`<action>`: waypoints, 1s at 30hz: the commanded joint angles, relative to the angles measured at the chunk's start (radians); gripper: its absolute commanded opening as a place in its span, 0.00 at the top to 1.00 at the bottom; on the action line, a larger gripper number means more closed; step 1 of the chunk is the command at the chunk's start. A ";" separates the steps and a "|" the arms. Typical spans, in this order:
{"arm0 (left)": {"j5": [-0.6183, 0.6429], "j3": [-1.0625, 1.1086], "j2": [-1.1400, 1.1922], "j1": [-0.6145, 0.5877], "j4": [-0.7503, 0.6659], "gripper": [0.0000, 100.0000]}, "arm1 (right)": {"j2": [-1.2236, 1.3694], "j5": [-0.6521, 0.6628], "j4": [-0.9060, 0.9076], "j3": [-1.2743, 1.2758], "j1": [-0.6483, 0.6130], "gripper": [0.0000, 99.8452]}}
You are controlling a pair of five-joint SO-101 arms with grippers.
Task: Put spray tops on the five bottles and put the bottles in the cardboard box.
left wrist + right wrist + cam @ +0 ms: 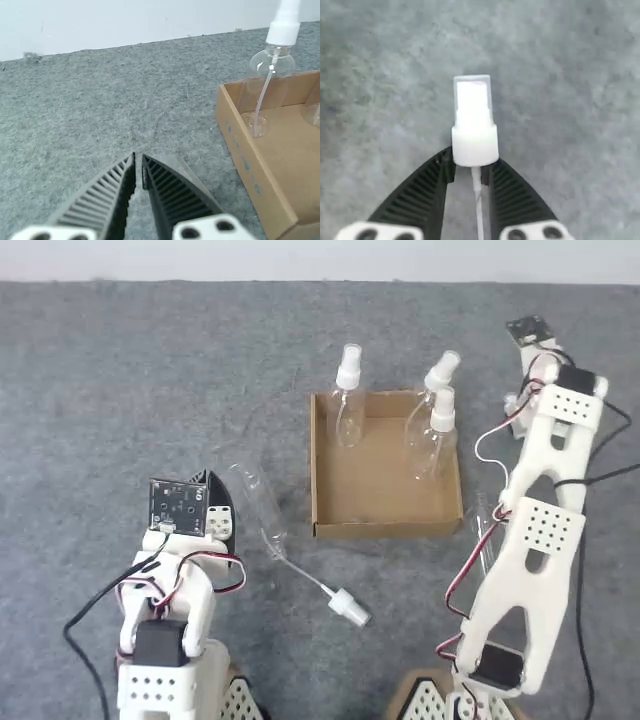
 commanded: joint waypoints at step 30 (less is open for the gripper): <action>-0.006 -0.038 -0.012 -0.058 -0.020 0.99 | -1.171 -0.107 0.334 0.729 -0.048 0.99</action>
